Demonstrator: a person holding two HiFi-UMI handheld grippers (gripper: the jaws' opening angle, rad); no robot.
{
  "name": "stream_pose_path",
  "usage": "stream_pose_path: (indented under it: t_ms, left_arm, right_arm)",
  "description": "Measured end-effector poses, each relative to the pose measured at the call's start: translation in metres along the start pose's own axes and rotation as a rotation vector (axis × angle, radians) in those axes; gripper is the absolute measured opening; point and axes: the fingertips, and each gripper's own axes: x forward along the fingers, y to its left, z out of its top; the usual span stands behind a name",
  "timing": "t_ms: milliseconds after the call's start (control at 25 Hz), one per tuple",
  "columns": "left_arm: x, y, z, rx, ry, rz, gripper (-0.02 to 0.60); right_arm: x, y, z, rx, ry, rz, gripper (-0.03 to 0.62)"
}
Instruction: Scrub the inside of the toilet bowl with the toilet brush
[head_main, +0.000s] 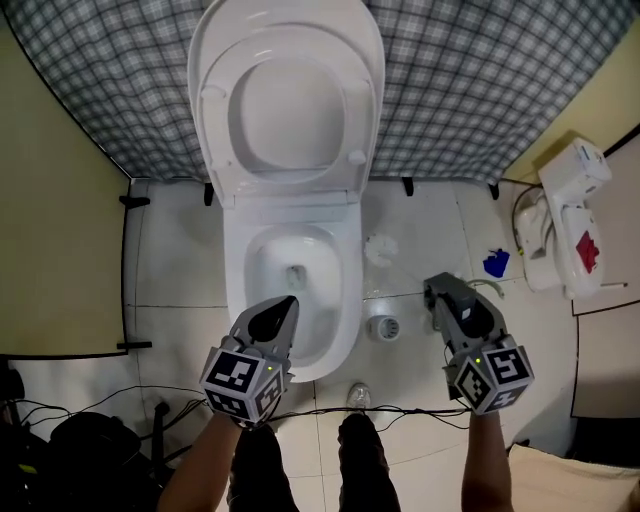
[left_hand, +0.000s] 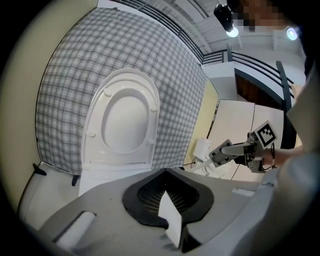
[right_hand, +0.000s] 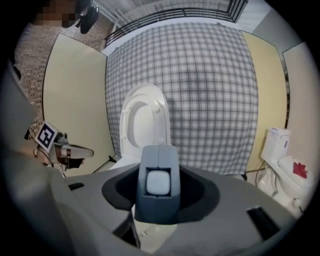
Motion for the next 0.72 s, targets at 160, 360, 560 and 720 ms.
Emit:
stream_pose_path:
  t_ms: [160, 360, 560, 720]
  left_arm:
    - [-0.010, 0.016, 0.007, -0.010, -0.007, 0.027, 0.011]
    - [-0.024, 0.040, 0.005, -0.028, -0.001, 0.072, 0.011]
    - [-0.035, 0.063, -0.006, -0.052, 0.011, 0.116, 0.011]
    - [-0.037, 0.085, -0.025, -0.067, 0.042, 0.164, 0.011]
  right_arm:
    - [0.009, 0.043, 0.027, 0.005, -0.039, 0.087, 0.206]
    - [0.053, 0.093, 0.000, 0.072, 0.022, 0.171, 0.206]
    - [0.109, 0.133, -0.048, 0.153, 0.102, 0.211, 0.206]
    - [0.155, 0.151, -0.074, 0.188, 0.136, 0.201, 0.206]
